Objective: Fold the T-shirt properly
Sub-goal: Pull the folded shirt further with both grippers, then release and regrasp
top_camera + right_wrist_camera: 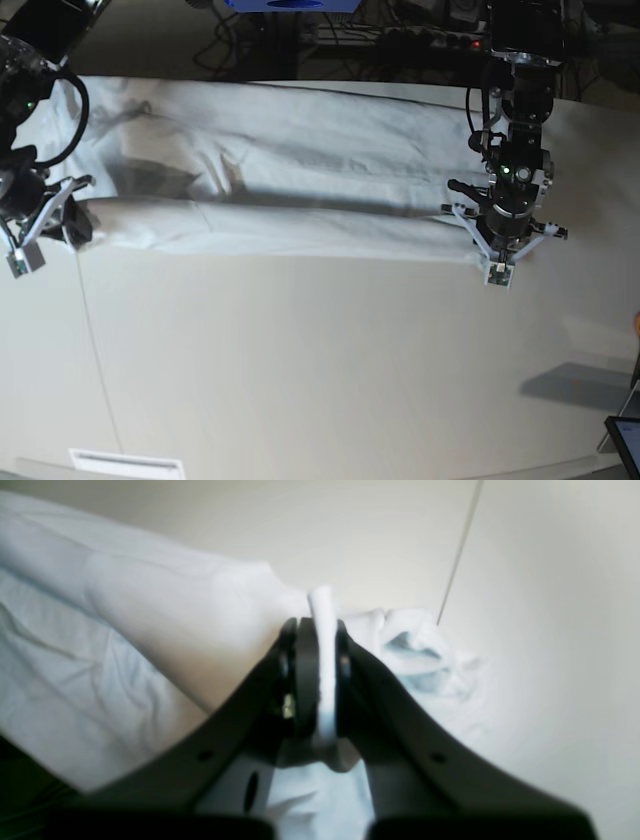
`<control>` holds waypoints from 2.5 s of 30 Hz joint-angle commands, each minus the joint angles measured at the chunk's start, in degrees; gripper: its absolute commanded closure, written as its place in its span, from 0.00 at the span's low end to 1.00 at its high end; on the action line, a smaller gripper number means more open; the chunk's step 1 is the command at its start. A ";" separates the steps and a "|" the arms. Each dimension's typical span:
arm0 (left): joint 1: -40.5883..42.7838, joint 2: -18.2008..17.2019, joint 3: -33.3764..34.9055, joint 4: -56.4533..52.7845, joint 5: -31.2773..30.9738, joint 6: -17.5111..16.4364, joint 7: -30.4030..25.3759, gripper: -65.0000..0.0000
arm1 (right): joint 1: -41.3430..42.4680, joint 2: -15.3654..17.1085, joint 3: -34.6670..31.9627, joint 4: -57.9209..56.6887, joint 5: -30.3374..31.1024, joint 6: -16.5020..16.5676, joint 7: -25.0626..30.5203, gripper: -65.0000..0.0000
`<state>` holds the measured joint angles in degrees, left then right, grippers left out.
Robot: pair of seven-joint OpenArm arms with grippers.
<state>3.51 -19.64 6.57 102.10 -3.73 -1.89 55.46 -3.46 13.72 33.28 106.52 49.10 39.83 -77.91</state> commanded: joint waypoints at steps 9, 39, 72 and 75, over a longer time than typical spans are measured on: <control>0.93 -1.06 -0.28 7.65 1.22 -3.96 6.74 1.00 | -3.96 0.83 0.79 0.95 3.78 0.03 1.38 1.00; 6.12 -4.32 -0.11 3.87 1.22 -3.96 8.05 1.00 | -10.82 -0.40 0.70 0.51 0.09 -0.14 3.14 1.00; 4.71 -4.41 -7.05 4.66 0.61 -3.69 6.21 0.51 | -11.00 -1.19 5.62 2.89 -5.80 -5.59 10.88 0.46; 3.57 -0.54 -12.24 7.92 0.52 -3.96 3.04 0.52 | -12.23 -0.04 4.66 2.89 -5.89 -5.59 17.91 0.46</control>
<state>7.97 -19.77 -5.65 108.33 -3.07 -6.04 60.16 -15.70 12.86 37.85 108.49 42.22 34.17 -60.20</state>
